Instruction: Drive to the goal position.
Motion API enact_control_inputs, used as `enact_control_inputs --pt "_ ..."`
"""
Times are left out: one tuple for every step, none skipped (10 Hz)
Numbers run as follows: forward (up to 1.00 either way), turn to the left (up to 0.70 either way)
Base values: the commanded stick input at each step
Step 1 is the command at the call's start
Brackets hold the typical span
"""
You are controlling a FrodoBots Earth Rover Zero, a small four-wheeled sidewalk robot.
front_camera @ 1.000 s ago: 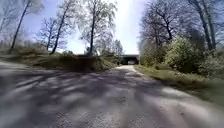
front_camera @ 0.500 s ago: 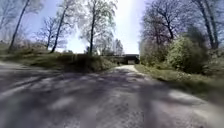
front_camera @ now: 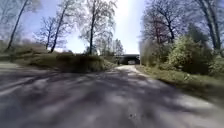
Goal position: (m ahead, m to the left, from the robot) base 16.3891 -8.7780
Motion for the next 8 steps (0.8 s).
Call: enact_control_inputs --pt "0.65 0.0" --pt "0.45 0.0" --pt "0.45 0.0" --pt "0.45 0.0" --pt "0.45 0.0" --pt "0.45 0.0" --pt "0.45 0.0" --pt "0.45 0.0"
